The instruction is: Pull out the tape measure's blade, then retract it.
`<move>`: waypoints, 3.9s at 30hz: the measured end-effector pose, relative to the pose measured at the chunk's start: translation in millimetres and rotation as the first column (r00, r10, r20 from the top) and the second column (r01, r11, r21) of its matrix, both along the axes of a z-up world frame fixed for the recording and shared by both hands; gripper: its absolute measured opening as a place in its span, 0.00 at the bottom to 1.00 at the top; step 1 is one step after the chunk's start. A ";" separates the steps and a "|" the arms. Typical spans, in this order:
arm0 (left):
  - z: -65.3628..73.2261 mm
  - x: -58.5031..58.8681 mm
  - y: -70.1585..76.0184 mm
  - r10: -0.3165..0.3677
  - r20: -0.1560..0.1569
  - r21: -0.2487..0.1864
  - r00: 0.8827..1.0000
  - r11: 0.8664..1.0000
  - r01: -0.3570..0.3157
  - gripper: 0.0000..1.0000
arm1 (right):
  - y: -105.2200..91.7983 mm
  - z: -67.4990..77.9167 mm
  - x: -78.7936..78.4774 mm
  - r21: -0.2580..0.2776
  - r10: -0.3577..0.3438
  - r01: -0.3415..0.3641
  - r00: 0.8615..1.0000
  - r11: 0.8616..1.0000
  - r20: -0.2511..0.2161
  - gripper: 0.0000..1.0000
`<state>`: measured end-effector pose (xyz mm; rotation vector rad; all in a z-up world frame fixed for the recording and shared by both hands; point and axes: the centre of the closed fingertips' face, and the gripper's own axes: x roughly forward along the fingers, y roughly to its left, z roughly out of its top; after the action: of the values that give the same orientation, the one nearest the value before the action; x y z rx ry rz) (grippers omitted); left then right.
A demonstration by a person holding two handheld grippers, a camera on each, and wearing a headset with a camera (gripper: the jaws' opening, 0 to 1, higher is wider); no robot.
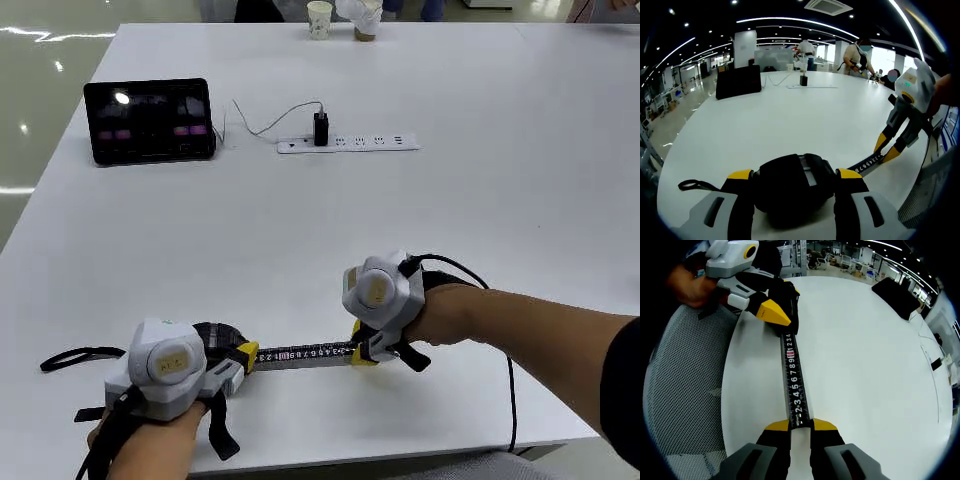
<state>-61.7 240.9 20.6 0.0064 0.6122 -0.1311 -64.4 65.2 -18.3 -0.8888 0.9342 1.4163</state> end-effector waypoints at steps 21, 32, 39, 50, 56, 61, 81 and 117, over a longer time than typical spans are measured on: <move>0.4 0.0 0.0 -0.001 0.000 0.002 1.000 1.000 0.001 0.60 | 8.0 -0.7 0.3 0.009 0.007 -0.007 1.000 1.000 -0.006 0.10; 0.6 0.0 -0.3 -0.002 0.000 0.002 1.000 1.000 0.002 0.60 | 11.6 -0.9 0.1 0.007 0.021 -0.021 1.000 1.000 0.000 0.10; 0.4 0.0 -0.2 -0.002 0.000 0.001 1.000 1.000 0.002 0.60 | 13.7 -0.6 0.1 0.012 0.018 -0.018 1.000 1.000 -0.001 0.10; 0.3 -0.3 -0.1 -0.001 0.001 0.000 1.000 1.000 0.001 0.60 | 15.6 -0.1 -0.7 0.014 0.007 -0.007 1.000 1.000 -0.004 0.10; 0.3 -0.4 0.0 0.000 0.000 -0.009 1.000 1.000 0.000 0.59 | 17.7 -0.1 -0.9 0.017 0.003 -0.003 1.000 1.000 -0.009 0.10; 0.3 -0.2 -0.2 -0.002 0.000 -0.007 1.000 1.000 0.002 0.59 | 19.5 -0.1 -1.2 0.021 0.003 -0.002 1.000 1.000 -0.011 0.10; 0.1 0.1 -0.2 0.000 -0.001 -0.006 1.000 1.000 0.000 0.60 | 27.6 -0.1 -2.3 0.023 0.012 -0.011 1.000 1.000 -0.015 0.10; 1.2 0.1 0.8 0.001 0.002 -0.028 1.000 1.000 -0.001 0.59 | 41.4 0.1 -4.8 0.056 0.021 -0.020 1.000 0.998 -0.019 0.10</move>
<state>-61.6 241.7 21.8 -0.0207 0.6083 -0.1384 -69.2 106.6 -18.2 -0.8462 0.8984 1.4639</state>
